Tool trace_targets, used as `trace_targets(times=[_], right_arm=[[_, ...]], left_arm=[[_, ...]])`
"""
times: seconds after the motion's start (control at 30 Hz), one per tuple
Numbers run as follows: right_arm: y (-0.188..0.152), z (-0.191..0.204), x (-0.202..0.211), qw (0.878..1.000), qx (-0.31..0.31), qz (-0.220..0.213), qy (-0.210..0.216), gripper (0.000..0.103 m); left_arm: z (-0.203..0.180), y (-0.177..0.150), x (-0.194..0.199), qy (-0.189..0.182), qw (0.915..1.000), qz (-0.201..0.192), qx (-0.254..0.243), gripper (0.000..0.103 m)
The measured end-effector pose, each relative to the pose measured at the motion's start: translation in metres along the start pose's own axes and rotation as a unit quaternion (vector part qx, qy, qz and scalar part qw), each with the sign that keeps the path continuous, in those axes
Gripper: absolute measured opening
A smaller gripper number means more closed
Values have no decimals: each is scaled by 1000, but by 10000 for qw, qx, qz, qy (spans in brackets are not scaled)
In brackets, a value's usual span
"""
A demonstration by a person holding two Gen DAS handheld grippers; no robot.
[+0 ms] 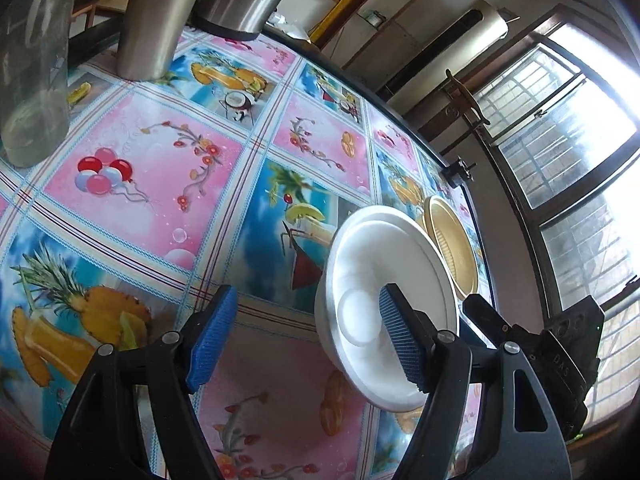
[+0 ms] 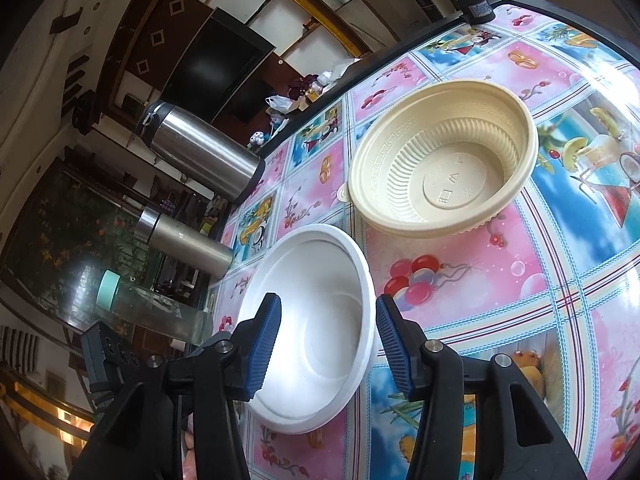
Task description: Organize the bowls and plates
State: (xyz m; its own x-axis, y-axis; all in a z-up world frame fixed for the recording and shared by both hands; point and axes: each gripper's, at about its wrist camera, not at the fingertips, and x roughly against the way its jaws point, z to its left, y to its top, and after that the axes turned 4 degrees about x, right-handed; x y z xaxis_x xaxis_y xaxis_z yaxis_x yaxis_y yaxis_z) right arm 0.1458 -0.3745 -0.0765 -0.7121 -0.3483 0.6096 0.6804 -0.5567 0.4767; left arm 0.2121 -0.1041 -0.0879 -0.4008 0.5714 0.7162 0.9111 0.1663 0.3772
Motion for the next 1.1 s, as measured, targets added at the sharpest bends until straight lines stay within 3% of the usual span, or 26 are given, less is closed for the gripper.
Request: trace_targets(times=[0.5,1.1], right_arm=[[-2,0,-1,10000,-59,38,70,48],[-1,-8,4,9998,-173,-53,-48,44]], left_arm=[[-6,-6,-2,-262,9995,193,8,73],[-9,-9,-5,-84,9998,-168,-42,73]])
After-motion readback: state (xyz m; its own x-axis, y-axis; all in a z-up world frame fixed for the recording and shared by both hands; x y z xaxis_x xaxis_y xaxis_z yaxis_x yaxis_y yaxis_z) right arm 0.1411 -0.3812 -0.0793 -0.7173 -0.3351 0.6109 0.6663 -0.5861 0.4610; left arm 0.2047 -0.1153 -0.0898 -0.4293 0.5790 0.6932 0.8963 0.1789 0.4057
